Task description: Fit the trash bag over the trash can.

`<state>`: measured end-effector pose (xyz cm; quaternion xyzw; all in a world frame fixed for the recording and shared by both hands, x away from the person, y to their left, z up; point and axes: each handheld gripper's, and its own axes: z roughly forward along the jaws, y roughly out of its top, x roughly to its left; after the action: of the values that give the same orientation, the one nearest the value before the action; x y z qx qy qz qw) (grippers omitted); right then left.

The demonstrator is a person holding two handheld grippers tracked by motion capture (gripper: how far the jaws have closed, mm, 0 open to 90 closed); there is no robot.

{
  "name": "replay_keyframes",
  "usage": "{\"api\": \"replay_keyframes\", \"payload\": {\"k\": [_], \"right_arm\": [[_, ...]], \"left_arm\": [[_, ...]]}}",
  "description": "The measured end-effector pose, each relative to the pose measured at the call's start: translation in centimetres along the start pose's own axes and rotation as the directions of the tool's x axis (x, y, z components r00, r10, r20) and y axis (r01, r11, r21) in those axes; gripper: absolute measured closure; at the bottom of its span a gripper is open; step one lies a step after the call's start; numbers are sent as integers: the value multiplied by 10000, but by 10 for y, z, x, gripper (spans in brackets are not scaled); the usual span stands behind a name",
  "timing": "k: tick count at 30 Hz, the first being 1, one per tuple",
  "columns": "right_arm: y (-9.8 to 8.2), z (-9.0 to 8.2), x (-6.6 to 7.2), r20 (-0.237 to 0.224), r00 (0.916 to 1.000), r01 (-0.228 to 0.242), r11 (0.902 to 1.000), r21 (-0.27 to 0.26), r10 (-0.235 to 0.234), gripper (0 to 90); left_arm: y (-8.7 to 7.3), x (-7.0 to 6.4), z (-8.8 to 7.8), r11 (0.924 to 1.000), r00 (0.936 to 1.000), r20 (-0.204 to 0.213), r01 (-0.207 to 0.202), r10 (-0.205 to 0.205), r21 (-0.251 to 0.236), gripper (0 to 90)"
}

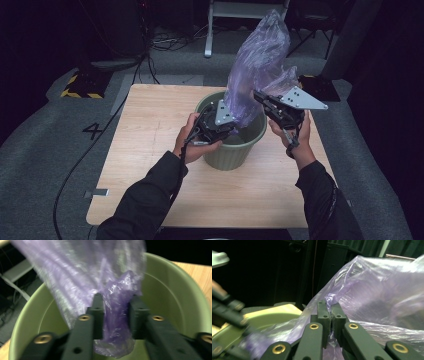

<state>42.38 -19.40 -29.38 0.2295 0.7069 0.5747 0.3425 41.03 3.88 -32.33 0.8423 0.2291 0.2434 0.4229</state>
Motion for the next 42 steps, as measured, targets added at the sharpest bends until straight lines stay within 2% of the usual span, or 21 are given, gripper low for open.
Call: {"api": "replay_keyframes", "payload": {"k": [3, 5, 7, 12, 14, 15, 18, 20, 21, 25, 29, 34, 37, 40, 42], "right_arm": [[-5, -2, 5, -191, 9998, 68, 10000, 37, -67, 887], [-9, -3, 7, -301, 9994, 149, 9998, 111, -145, 887], [-13, -3, 10, -381, 9990, 233, 9995, 191, -226, 887], [-24, -2, 17, -576, 9960, 720, 9960, 522, -690, 887], [-28, -1, 19, -623, 9954, 763, 9951, 624, -724, 887], [-31, -1, 20, -625, 9952, 800, 9944, 689, -757, 887], [-36, 0, 20, -661, 9952, 773, 9940, 772, -722, 887], [-38, -1, 21, -676, 9955, 724, 9943, 789, -671, 887], [-39, -1, 21, -637, 9958, 715, 9942, 798, -665, 887], [-40, -3, 18, -601, 9968, 562, 9955, 759, -517, 887], [-41, -4, 21, -665, 9938, 953, 9917, 868, -896, 887], [-42, -5, 25, -772, 9904, 1216, 9887, 882, -1149, 887], [-43, -4, 29, -914, 9851, 1543, 9833, 966, -1457, 887], [-43, -4, 34, -1118, 9776, 1897, 9767, 1004, -1784, 886], [-42, -4, 37, -1226, 9735, 2054, 9737, 985, -1929, 885]], "left_arm": [[-4, 9, -3, 9977, 9982, 262, 552, -542, -384, 529], [-6, 14, -5, 9951, 9952, 713, 716, -666, -687, 439], [-7, 17, -7, 9932, 9960, 406, 824, -793, -823, 379], [-12, 30, -15, 9764, 9845, 1241, 1434, -1241, -1618, 262], [-13, 34, -17, 9710, 9814, 1314, 1618, -1397, -1759, 254], [-13, 35, -17, 9717, 9816, 1242, 1648, -1448, -1695, 253], [-12, 38, -17, 9736, 9800, 1431, 1612, -1385, -1618, 236], [-11, 37, -17, 9824, 9904, 689, 1284, -1200, -1358, 256], [-12, 37, -17, 9851, 9924, 577, 1152, -1086, -1281, 303], [-12, 42, -18, 9780, 9852, 1045, 1500, -1356, -1452, 282], [-5, 41, -20, 9752, 9856, 1144, 1430, -1247, -1688, 256], [6, 38, -14, 9759, 9842, 1275, 1435, -1232, -1644, 239], [15, 39, -8, 9746, 9811, 1390, 1564, -1346, -1604, 234], [23, 40, -3, 9692, 9755, 1576, 1800, -1538, -1681, 233], [27, 39, 1, 9698, 9747, 1569, 1840, -1591, -1599, 233]]}}
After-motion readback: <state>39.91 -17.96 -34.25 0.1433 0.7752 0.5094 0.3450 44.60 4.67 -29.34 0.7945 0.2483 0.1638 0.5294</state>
